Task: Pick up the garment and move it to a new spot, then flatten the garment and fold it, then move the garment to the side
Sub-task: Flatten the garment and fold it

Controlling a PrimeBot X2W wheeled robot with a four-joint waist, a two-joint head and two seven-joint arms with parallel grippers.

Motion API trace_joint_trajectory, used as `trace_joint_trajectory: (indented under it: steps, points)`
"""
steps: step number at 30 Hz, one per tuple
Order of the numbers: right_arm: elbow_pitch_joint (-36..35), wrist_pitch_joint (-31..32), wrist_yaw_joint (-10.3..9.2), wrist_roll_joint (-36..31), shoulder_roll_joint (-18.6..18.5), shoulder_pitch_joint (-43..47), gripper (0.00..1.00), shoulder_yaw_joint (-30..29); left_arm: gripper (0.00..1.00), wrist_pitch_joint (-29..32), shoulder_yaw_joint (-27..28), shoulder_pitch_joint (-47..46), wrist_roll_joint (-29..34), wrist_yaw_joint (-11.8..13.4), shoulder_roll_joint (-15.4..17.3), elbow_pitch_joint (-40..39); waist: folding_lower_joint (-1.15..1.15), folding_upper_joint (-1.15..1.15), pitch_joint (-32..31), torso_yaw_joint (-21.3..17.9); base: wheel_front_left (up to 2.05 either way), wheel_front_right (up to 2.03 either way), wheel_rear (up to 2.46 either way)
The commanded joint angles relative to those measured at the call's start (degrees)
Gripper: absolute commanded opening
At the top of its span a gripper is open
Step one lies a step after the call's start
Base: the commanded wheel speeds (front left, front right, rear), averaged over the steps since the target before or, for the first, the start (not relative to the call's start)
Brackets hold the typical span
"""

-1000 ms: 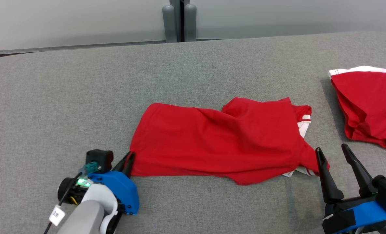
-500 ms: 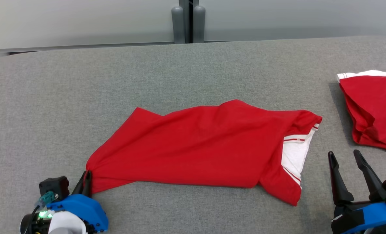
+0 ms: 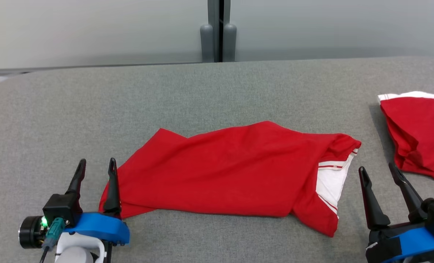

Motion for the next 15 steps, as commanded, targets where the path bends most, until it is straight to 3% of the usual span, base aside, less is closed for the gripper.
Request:
trace_joint_trajectory:
  steps: [1, 15]
  points:
    - [-0.7, 0.5, 0.0, -0.2, -0.4, 1.1, 1.0, 0.2, 1.0, -0.5, -0.1, 0.5, 1.5, 0.7, 0.3, -1.8, 0.0, 0.0, -1.0, -0.3, 0.0, 0.0, 0.0]
    - [-4.0, 3.4, 0.0, -0.1, -0.7, 4.7, 1.0, 0.6, 1.0, 0.4, -1.7, 7.3, 4.6, 3.2, 2.0, -9.7, 0.0, 0.0, -4.5, 0.1, 0.0, 0.0, 0.0]
